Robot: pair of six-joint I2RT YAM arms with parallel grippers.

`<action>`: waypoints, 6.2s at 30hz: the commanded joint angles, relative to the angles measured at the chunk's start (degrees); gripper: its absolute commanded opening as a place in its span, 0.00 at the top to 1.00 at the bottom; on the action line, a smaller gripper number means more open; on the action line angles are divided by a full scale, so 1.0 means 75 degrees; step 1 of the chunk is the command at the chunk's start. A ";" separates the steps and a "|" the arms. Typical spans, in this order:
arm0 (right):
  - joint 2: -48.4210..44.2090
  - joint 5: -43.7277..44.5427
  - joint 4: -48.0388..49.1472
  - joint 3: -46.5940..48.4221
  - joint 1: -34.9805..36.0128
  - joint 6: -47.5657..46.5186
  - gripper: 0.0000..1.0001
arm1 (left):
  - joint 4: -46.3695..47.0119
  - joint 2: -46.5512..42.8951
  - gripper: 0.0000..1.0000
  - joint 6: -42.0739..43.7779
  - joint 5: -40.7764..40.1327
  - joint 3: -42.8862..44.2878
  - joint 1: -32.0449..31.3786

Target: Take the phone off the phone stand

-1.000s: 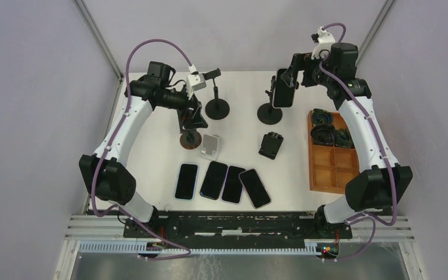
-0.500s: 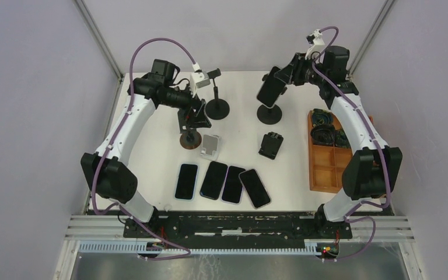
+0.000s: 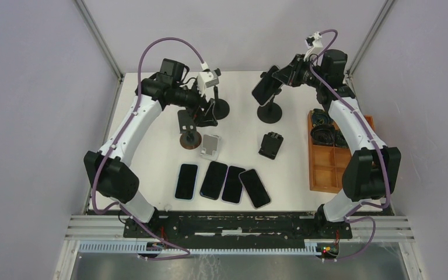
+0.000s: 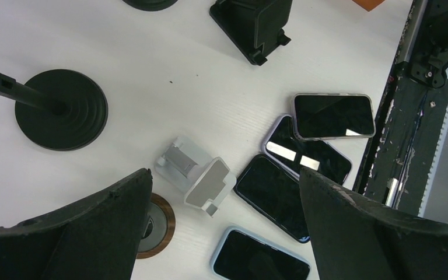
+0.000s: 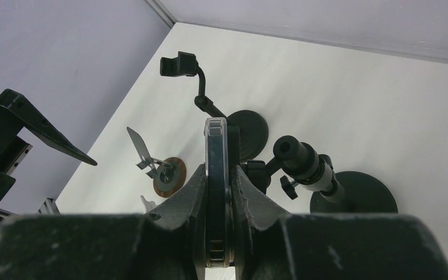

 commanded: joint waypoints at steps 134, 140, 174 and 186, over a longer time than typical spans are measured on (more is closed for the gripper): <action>-0.2342 -0.1826 0.7225 -0.1795 0.2825 0.6024 1.00 | -0.2453 -0.1274 0.98 0.4285 0.2180 -0.0424 -0.1190; -0.2707 -0.1599 0.7508 -0.2010 0.2499 0.6257 1.00 | -0.2436 -0.1531 0.98 0.4393 0.2052 -0.0785 -0.1210; -0.3004 -0.1299 0.8918 -0.2202 0.2321 0.7601 1.00 | 0.2250 -0.1919 0.00 -0.1756 0.3342 -0.1045 -0.0454; -0.2866 -0.1118 0.8953 -0.2178 0.2631 0.7537 1.00 | 0.3029 -0.1568 0.00 -0.2985 0.4353 -0.1264 -0.1101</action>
